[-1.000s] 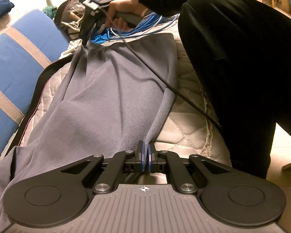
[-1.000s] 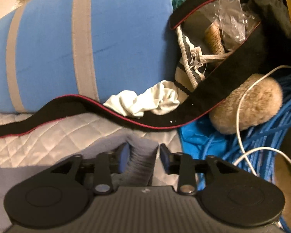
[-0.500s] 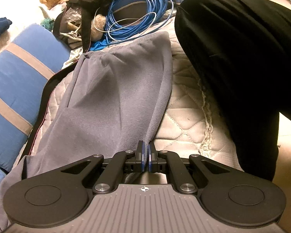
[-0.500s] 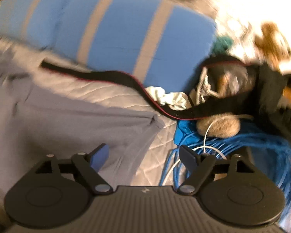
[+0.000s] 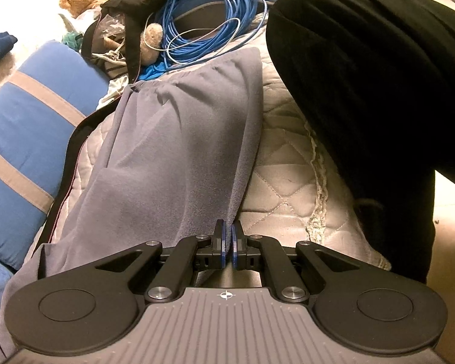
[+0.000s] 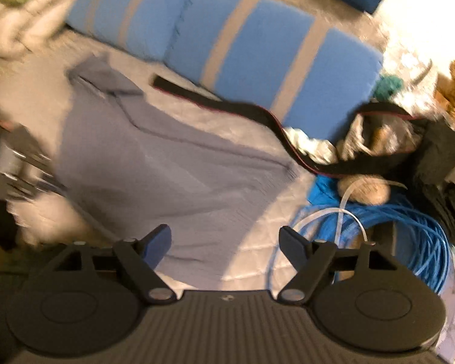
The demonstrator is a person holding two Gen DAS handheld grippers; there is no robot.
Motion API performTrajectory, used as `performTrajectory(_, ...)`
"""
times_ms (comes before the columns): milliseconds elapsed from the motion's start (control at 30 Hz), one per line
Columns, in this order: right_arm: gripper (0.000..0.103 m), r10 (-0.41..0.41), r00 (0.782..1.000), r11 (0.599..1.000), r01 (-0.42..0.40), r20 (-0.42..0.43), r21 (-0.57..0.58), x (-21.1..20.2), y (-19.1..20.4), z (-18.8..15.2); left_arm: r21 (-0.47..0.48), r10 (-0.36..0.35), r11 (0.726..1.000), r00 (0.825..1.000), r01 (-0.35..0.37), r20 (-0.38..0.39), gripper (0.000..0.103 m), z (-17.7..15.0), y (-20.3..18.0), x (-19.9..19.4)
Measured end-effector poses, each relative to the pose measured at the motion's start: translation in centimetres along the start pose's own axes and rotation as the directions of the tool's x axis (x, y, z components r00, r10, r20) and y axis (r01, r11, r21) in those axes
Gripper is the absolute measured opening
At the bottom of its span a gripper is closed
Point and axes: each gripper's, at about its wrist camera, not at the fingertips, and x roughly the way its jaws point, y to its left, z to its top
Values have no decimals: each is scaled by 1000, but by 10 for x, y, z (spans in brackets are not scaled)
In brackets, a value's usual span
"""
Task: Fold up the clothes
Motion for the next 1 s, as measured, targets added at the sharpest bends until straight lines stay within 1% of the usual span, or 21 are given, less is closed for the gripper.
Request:
performTrajectory(67,88,26,1000,998,-26,-8,-54,-12,9,3,-4,-3,1000,1000,3,1,5,0,1,0)
performTrajectory(133,88,16,999,991,-21,-38,-133,-9,21,-2,-1,-3,1000,1000,3,2,5,0,2,0)
performTrajectory(233,87,-43,995,967,20,-87,-253,19,37,-24,-1,-2,1000,1000,2,3,5,0,1,-1)
performTrajectory(300,86,-110,987,930,61,-115,-361,49,51,-44,-2,-4,1000,1000,4,3,5,0,1,-1)
performTrajectory(400,85,-209,969,847,114,-130,-519,92,68,-75,-1,-10,1000,1000,10,-1,5,-1,1,0)
performTrajectory(500,84,-277,955,764,153,-104,-627,125,80,-99,2,-12,1000,1000,12,-2,5,-1,1,0)
performTrajectory(600,81,-322,946,680,194,-50,-707,151,92,-120,-8,-22,1000,1000,21,-3,5,-1,4,0)
performTrajectory(700,77,-348,937,588,245,31,-771,168,103,-135,-16,-30,999,1000,30,-5,5,-1,5,0)
performTrajectory(800,71,-372,922,494,296,109,-817,179,111,-147,-23,-36,999,999,36,-3,5,-1,6,-1)
performTrajectory(867,66,-379,915,434,309,140,-846,183,116,-156,-29,-42,999,999,42,-1,5,-1,7,-2)
performTrajectory(900,58,-382,912,406,311,150,-859,184,118,-161,-34,-44,998,999,44,0,5,-1,8,-2)
performTrajectory(933,41,-388,910,390,303,143,-870,186,120,-165,-38,-46,998,999,46,3,5,-1,8,-2)
performTrajectory(967,33,-398,909,382,287,124,-879,188,122,-168,-41,-48,998,999,48,7,5,-1,8,-2)
performTrajectory(1000,10,-409,906,380,277,108,-883,191,124,-171,-44,-50,998,999,50,10,4,-1,8,-3)
